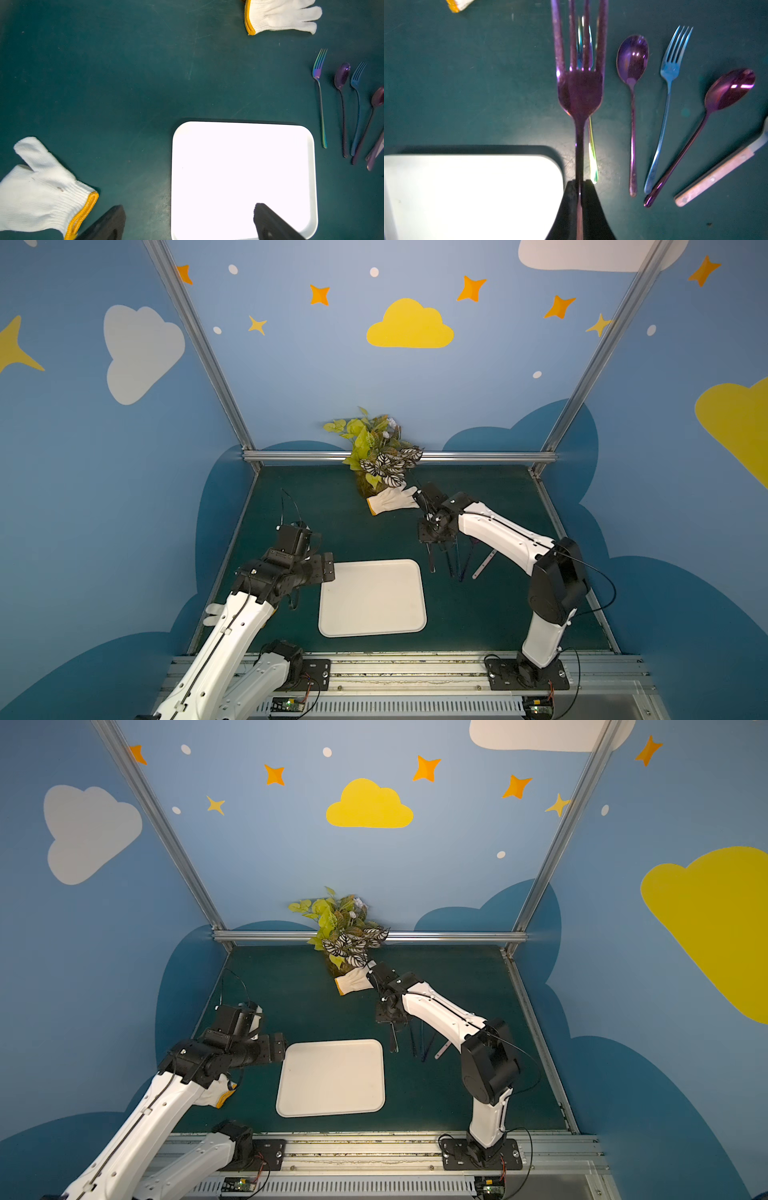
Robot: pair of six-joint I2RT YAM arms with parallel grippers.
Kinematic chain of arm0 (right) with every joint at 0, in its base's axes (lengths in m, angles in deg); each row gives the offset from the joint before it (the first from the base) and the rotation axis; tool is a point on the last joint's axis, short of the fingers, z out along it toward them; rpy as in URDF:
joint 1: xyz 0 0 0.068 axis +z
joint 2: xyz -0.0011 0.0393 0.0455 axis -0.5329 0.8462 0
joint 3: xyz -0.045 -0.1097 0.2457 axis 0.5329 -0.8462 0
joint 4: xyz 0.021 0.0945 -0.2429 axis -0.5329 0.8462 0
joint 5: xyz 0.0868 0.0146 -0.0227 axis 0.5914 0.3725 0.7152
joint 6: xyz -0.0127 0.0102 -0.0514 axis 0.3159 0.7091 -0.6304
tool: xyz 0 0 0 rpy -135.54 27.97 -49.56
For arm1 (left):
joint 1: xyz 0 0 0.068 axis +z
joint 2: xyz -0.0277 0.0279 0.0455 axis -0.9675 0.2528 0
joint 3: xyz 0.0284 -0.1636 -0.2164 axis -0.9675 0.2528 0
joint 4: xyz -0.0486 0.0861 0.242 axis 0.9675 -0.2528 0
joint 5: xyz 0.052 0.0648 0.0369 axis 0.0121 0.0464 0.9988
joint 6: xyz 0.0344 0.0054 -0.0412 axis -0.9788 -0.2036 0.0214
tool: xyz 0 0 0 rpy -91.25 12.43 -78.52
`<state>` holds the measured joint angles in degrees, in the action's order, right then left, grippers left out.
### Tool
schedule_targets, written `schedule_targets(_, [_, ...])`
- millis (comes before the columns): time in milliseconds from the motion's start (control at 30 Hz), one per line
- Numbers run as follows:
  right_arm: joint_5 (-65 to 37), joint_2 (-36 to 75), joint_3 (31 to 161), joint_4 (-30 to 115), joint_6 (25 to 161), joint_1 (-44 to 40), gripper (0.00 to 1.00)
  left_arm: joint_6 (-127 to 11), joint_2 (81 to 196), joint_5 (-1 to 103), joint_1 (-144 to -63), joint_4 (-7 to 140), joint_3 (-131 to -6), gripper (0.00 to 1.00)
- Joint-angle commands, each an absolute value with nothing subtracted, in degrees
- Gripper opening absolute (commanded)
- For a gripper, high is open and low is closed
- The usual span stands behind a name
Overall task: Set the spoon and fork side by side
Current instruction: Pick up the fork at the center of the board, then place the fork on the tray.
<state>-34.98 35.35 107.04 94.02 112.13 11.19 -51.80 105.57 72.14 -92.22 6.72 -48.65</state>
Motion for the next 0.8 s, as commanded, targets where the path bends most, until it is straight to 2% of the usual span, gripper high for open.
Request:
schedule_targets(0, [-31.9,32.6,106.6,93.2,120.5,17.4,0.0,-52.2,104.5,75.9,-92.0,4.4,-50.3,1.0])
schedule_targets(167, [-30.1,36.7,110.0,90.9,130.0,26.7,0.0,-50.6,104.2,79.2,-92.0,2.3,-52.1,1.0])
schedule_targets(433, [-30.3,52.2,124.1,90.1,142.3,38.0,0.0,-50.4,100.5,76.9,-92.1,2.0,-50.6,1.0])
schedule_targets(767, [-27.9,62.9,133.5,89.4,146.8,40.4,0.0,-47.6,95.0,80.7,-93.3,1.7,-47.8,1.0])
